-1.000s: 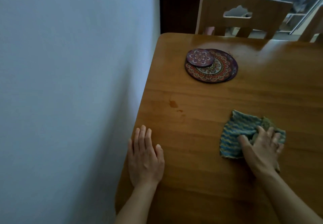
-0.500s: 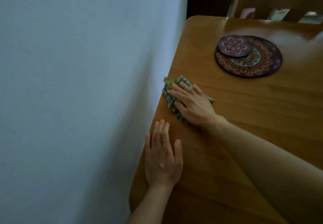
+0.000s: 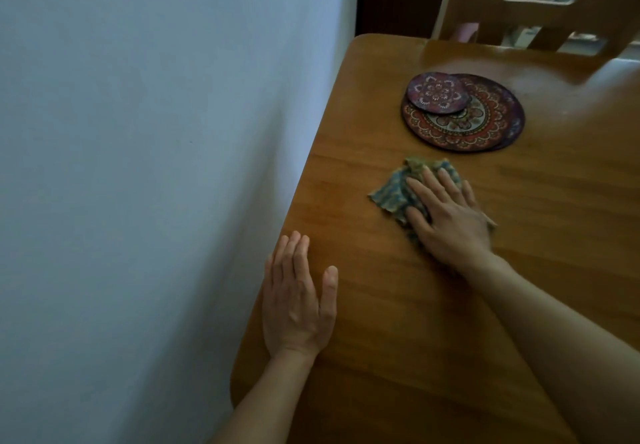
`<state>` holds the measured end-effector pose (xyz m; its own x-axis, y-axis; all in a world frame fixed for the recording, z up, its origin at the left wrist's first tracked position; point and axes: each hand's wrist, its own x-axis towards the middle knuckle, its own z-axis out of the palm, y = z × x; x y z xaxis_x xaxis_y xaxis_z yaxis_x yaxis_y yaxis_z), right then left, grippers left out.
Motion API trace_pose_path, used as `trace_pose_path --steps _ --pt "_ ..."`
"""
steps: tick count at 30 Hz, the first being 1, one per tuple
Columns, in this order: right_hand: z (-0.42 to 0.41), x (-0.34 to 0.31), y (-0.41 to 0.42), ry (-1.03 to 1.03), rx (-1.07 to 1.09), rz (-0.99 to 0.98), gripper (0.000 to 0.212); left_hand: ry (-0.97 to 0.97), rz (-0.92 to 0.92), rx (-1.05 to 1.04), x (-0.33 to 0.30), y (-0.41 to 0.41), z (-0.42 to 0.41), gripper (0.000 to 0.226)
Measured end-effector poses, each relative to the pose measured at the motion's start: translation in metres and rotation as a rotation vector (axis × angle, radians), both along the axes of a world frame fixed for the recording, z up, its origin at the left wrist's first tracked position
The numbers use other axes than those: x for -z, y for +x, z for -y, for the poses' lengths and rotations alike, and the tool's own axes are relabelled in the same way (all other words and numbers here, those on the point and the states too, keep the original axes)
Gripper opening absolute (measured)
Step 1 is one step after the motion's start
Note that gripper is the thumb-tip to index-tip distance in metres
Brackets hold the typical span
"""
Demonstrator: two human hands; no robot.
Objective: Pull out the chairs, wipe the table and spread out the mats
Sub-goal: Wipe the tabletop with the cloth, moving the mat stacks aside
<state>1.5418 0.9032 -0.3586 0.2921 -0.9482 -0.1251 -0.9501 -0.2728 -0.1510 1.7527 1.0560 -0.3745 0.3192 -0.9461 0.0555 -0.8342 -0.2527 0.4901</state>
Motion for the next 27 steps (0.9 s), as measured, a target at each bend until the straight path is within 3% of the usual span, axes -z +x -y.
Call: trace_pose_path --steps 2,6,11,13,16,21,23,25,27 --pt "-0.007 0.0 0.041 -0.002 -0.055 0.038 0.057 -0.015 0.003 -0.001 0.001 0.001 0.001 0.066" --pt "-0.101 0.0 0.075 -0.013 -0.408 0.137 0.057 -0.032 0.007 0.005 0.003 0.003 0.002 0.069" --pt "-0.184 0.001 -0.029 -0.023 -0.651 -0.008 0.053 -0.034 0.017 0.007 0.003 0.001 0.001 0.065" --pt "-0.18 0.0 -0.086 0.011 -0.559 -0.035 0.058 -0.02 0.028 -0.001 0.003 0.002 0.001 0.066" --pt "-0.152 -0.006 -0.14 0.073 -0.224 -0.038 0.06 -0.007 0.039 -0.01 0.002 0.0 0.001 0.068" --pt "-0.114 -0.007 -0.102 0.043 0.223 -0.065 0.063 -0.036 -0.035 -0.025 0.0 0.001 -0.002 0.066" --pt "-0.125 -0.008 -0.066 0.025 0.185 -0.044 0.058 -0.078 -0.154 -0.037 -0.004 0.001 -0.007 0.068" --pt "-0.154 -0.006 -0.032 0.003 0.007 -0.001 0.06 -0.112 -0.285 -0.06 -0.01 0.002 -0.014 0.068" --pt "-0.198 -0.001 -0.002 0.004 -0.212 0.014 0.06 -0.134 -0.247 -0.146 -0.011 0.009 -0.034 0.066"
